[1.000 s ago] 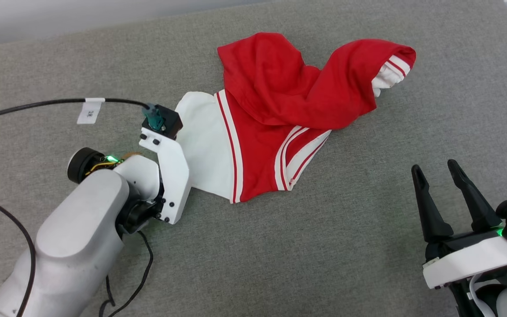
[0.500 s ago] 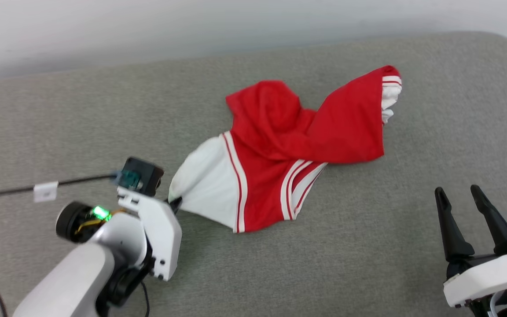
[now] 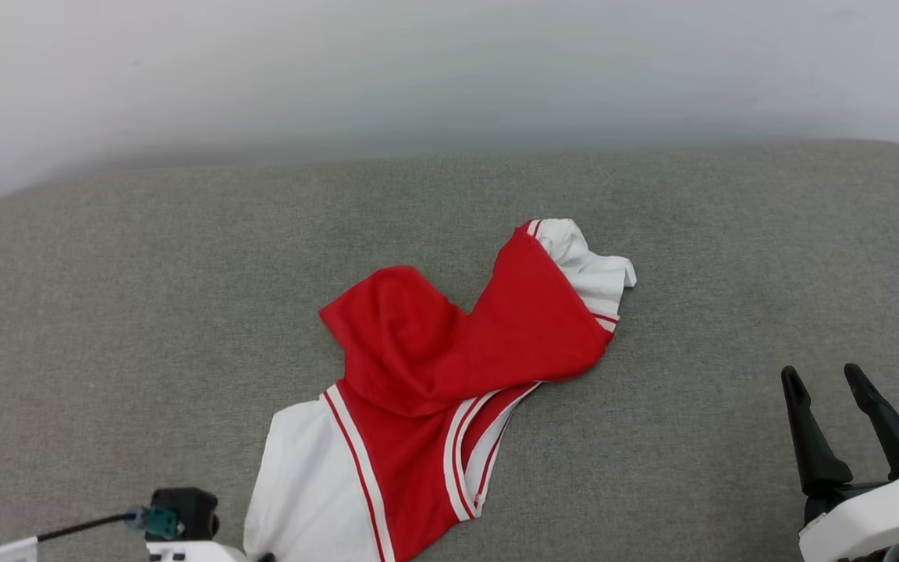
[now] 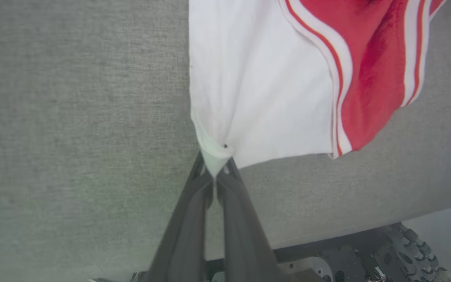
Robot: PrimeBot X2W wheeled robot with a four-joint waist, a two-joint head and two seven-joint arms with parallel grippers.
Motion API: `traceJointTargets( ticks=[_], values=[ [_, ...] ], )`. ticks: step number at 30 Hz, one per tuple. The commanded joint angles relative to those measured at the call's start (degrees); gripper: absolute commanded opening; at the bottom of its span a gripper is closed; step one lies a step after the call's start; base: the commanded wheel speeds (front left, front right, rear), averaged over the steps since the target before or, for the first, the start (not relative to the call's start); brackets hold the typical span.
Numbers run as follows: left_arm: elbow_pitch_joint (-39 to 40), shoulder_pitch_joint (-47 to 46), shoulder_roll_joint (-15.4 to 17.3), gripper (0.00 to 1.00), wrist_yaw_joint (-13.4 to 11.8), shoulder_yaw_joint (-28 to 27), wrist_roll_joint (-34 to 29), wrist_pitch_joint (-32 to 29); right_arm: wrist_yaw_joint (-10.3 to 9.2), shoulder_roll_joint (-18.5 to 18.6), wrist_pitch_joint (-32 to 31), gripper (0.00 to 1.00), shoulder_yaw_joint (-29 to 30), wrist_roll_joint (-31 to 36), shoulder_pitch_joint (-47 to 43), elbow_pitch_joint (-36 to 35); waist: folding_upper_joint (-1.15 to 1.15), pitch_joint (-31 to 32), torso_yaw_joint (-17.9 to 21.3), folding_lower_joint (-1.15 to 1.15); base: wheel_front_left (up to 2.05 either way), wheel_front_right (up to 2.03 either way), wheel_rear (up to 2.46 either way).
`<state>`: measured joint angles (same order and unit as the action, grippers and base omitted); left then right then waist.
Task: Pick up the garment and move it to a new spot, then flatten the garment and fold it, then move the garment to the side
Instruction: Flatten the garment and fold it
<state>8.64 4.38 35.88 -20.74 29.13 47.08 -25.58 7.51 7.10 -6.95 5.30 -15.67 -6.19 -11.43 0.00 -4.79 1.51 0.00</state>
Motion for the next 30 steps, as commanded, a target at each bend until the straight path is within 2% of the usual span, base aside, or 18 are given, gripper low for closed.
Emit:
traceJointTargets(
  ticks=[1, 3, 4, 5, 9, 12, 17, 18, 23, 30],
  values=[
    [-0.5, 0.5, -0.5, 0.00, 0.0, -0.2, 0.2, 0.7, -0.04, 0.0, -0.2, 1.00, 0.1, -0.3, -0.8, -0.4, 0.00, 0.3, 0.0, 0.00, 0.00, 0.00, 0.00],
    [-1.8, 1.3, -1.7, 0.00, 0.4, -0.2, 0.9, 2.1, -0.04, 0.1, -0.5, 1.00, 0.2, -0.4, -1.1, -0.3, 0.00, 0.8, 0.1, 0.00, 0.00, 0.00, 0.00],
    [-2.2, 1.1, -2.3, 0.56, 0.6, -0.4, 0.6, 3.3, -0.04, 0.1, -0.6, 1.00, 0.1, -0.4, -1.2, -0.3, 0.00, 1.1, 0.1, 0.00, 0.00, 0.00, 0.00],
    [-2.6, 0.9, -2.8, 1.00, 0.8, -0.5, 0.3, 4.3, -0.04, 0.2, -0.9, 1.00, 0.1, -0.5, -1.3, -0.2, 0.00, 1.5, 0.1, 0.00, 0.00, 0.00, 0.00],
    [-3.0, -0.6, -4.3, 1.00, 1.4, -1.2, -1.3, 9.1, -0.04, 0.3, -1.7, 1.00, 0.3, -0.6, -2.1, 0.0, 0.00, 3.6, 0.1, 0.00, 0.00, 0.00, 0.00],
    [-2.2, -1.8, -5.1, 1.00, 0.8, -1.9, -3.7, 13.6, -0.03, 0.4, -2.6, 1.00, 0.5, -0.7, -2.5, -0.1, 0.00, 4.9, 0.0, 0.00, 0.00, 0.00, 0.00],
    [-0.6, -5.0, -6.0, 1.00, 0.5, -2.8, -9.5, 22.8, -0.04, 0.3, -4.1, 1.00, 0.7, -1.3, -2.0, 0.2, 0.00, 5.4, -0.2, 0.00, 0.00, 0.00, 0.00],
    [-0.3, -6.1, -6.7, 1.00, 0.5, -2.9, -11.7, 26.6, -0.03, 0.4, -4.9, 1.00, 1.0, -1.7, -1.6, 0.8, 0.00, 5.4, -0.4, 0.00, 0.00, 0.00, 0.00],
    [-0.9, -6.8, -8.4, 1.00, 0.1, -3.5, -14.8, 35.0, -0.04, 0.8, -6.9, 1.00, 1.9, -2.9, -0.6, 2.5, 0.00, 5.6, -0.9, 0.00, 0.00, 0.00, 0.00],
    [-1.8, -5.4, -10.4, 1.00, 0.1, -4.3, -15.1, 38.9, -0.03, 1.6, -12.1, 1.00, 2.7, -5.6, 4.0, 9.1, 0.00, 5.3, -2.3, 0.00, 0.00, 0.00, 0.00]
  ],
)
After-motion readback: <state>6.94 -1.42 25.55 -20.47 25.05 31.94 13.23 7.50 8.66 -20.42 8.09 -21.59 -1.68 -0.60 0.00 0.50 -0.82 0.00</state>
